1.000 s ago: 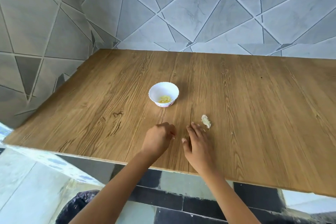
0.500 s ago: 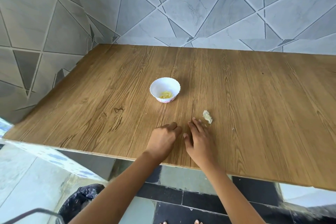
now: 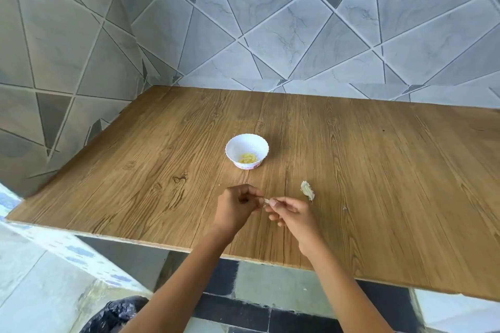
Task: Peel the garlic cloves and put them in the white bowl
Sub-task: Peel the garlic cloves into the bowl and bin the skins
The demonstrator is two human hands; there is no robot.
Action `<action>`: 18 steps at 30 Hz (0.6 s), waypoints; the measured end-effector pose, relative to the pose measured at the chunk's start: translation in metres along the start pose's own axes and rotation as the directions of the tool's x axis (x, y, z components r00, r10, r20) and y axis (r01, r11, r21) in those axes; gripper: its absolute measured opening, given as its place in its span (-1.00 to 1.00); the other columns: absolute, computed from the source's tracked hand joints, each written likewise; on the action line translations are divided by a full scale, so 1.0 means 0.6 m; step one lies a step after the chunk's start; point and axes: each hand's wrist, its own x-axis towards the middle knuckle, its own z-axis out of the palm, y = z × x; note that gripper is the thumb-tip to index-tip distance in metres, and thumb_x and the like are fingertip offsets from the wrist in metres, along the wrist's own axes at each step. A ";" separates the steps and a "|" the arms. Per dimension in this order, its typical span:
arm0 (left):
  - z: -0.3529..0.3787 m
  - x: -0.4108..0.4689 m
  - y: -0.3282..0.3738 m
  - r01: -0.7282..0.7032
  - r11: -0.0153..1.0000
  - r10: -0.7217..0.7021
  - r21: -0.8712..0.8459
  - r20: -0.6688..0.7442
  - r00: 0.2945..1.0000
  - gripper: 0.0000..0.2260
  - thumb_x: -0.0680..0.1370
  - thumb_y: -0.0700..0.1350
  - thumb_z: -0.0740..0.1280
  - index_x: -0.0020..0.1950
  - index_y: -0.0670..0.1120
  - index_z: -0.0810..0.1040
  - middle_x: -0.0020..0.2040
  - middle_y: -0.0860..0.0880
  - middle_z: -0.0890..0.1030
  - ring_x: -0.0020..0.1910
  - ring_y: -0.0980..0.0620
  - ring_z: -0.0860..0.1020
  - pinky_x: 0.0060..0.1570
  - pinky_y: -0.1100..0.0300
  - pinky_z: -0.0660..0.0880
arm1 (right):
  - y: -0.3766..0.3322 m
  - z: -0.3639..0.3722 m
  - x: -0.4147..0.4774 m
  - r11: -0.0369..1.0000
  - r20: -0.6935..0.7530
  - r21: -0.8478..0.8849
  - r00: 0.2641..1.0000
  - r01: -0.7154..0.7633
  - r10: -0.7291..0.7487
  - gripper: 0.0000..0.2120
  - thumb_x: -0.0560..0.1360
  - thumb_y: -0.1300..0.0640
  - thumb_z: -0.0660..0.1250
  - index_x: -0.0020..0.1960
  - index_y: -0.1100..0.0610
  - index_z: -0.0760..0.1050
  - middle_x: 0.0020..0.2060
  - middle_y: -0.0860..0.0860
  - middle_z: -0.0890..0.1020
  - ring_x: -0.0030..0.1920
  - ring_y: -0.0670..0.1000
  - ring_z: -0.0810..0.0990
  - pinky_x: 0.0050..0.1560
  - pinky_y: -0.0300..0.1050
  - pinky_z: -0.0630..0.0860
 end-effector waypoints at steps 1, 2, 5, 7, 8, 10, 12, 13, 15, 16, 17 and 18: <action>0.000 0.000 0.001 -0.017 1.000 0.017 0.016 0.000 1.000 -0.91 0.45 -0.33 0.42 -0.11 -0.16 0.65 -0.27 -0.09 0.66 -0.34 0.08 0.59 -0.20 0.21 0.56 | -0.001 -0.001 0.000 0.999 0.004 0.033 1.000 -0.014 0.014 -0.94 0.51 0.20 0.36 -0.06 0.15 0.60 -0.27 -0.01 0.69 -0.35 -0.15 0.60 -0.36 -0.35 0.44; -0.001 0.000 0.001 -0.039 0.998 0.039 0.041 0.005 0.999 -0.90 0.45 -0.32 0.42 -0.10 -0.16 0.65 -0.29 -0.07 0.66 -0.35 0.10 0.58 -0.19 0.22 0.56 | -0.003 -0.002 0.000 0.998 0.009 0.059 1.000 -0.023 0.022 -0.94 0.50 0.21 0.37 -0.06 0.17 0.61 -0.28 0.00 0.69 -0.35 -0.14 0.60 -0.37 -0.35 0.44; -0.004 0.000 0.004 -0.143 0.978 0.139 0.153 0.034 0.990 -0.92 0.45 -0.30 0.44 -0.09 -0.17 0.66 -0.34 0.05 0.63 -0.39 0.21 0.56 -0.24 0.32 0.52 | -0.005 -0.003 0.000 0.996 0.010 0.092 1.000 -0.023 0.022 -0.93 0.48 0.20 0.40 -0.07 0.19 0.62 -0.27 0.03 0.69 -0.33 -0.11 0.61 -0.36 -0.34 0.46; -0.006 0.001 0.005 -0.228 0.942 0.223 0.248 0.048 0.974 -0.95 0.45 -0.28 0.44 -0.12 -0.17 0.67 -0.36 0.11 0.61 -0.39 0.24 0.56 -0.28 0.40 0.47 | -0.006 -0.002 -0.001 0.995 0.017 0.102 1.000 -0.013 0.012 -0.91 0.47 0.19 0.41 -0.08 0.21 0.62 -0.27 0.04 0.70 -0.33 -0.11 0.61 -0.36 -0.33 0.46; -0.006 0.002 0.006 -0.265 0.917 0.261 0.297 0.052 0.964 -0.96 0.45 -0.26 0.44 -0.14 -0.15 0.67 -0.34 0.10 0.62 -0.36 0.23 0.56 -0.28 0.39 0.47 | -0.004 -0.002 0.000 0.995 0.022 0.097 1.000 -0.006 0.003 -0.92 0.46 0.19 0.42 -0.09 0.21 0.63 -0.28 0.03 0.70 -0.33 -0.11 0.61 -0.36 -0.33 0.46; -0.006 0.004 0.004 -0.315 0.863 0.312 0.395 0.074 0.947 -0.99 0.46 -0.22 0.43 -0.14 -0.14 0.66 -0.27 0.04 0.65 -0.30 0.16 0.59 -0.24 0.25 0.53 | 0.000 -0.002 0.002 0.997 0.025 0.075 0.999 0.029 -0.031 -0.96 0.46 0.21 0.41 -0.13 0.19 0.63 -0.31 0.01 0.69 -0.34 -0.10 0.60 -0.36 -0.34 0.45; -0.004 0.005 0.003 -0.326 0.823 0.314 0.465 0.105 0.944 -0.97 0.48 -0.18 0.42 -0.13 -0.13 0.64 -0.22 0.00 0.66 -0.25 0.07 0.61 -0.21 0.14 0.56 | 0.007 -0.003 0.005 0.990 0.024 -0.025 0.990 0.141 -0.141 -0.93 0.47 0.23 0.40 -0.19 0.15 0.61 -0.35 -0.03 0.66 -0.34 -0.11 0.58 -0.34 -0.33 0.44; -0.003 0.005 0.005 -0.309 0.823 0.294 0.476 0.108 0.950 -0.96 0.48 -0.17 0.42 -0.13 -0.14 0.64 -0.22 0.00 0.66 -0.25 0.06 0.61 -0.21 0.15 0.56 | 0.011 -0.005 0.007 0.959 0.027 -0.137 0.969 0.247 -0.245 -0.90 0.48 0.23 0.39 -0.21 0.14 0.60 -0.35 -0.04 0.65 -0.33 -0.12 0.57 -0.31 -0.32 0.44; -0.002 0.004 0.009 -0.245 0.852 0.225 0.463 0.100 0.969 -0.94 0.49 -0.18 0.41 -0.15 -0.16 0.63 -0.27 0.01 0.64 -0.28 0.08 0.58 -0.21 0.21 0.53 | 0.021 -0.010 0.014 0.800 0.064 -0.360 0.868 0.480 -0.492 -0.88 0.49 0.21 0.38 -0.23 0.16 0.56 -0.35 -0.05 0.60 -0.34 -0.09 0.53 -0.33 -0.27 0.44; -0.003 0.003 0.010 -0.193 0.887 0.168 0.420 0.096 0.981 -0.93 0.50 -0.19 0.40 -0.17 -0.18 0.62 -0.30 0.01 0.63 -0.30 0.10 0.57 -0.21 0.23 0.51 | 0.025 -0.012 0.016 0.701 0.090 -0.433 0.801 0.567 -0.592 -0.87 0.49 0.21 0.37 -0.23 0.18 0.53 -0.36 -0.06 0.57 -0.37 -0.08 0.50 -0.36 -0.25 0.41; -0.005 0.003 0.011 -0.111 0.933 0.082 0.341 0.100 0.992 -0.91 0.51 -0.20 0.38 -0.17 -0.19 0.61 -0.32 0.00 0.62 -0.32 0.10 0.57 -0.22 0.24 0.51 | 0.028 -0.015 0.017 0.604 0.120 -0.492 0.736 0.627 -0.666 -0.87 0.49 0.22 0.35 -0.23 0.19 0.51 -0.36 -0.06 0.54 -0.39 -0.08 0.46 -0.39 -0.26 0.38; -0.007 0.001 0.014 -0.014 0.974 -0.013 0.226 0.120 0.993 -0.90 0.52 -0.21 0.36 -0.18 -0.20 0.60 -0.33 -0.04 0.61 -0.33 0.10 0.56 -0.24 0.25 0.51 | 0.031 -0.017 0.019 0.518 0.158 -0.539 0.684 0.664 -0.713 -0.87 0.49 0.21 0.33 -0.24 0.18 0.49 -0.35 -0.07 0.52 -0.40 -0.10 0.43 -0.41 -0.28 0.35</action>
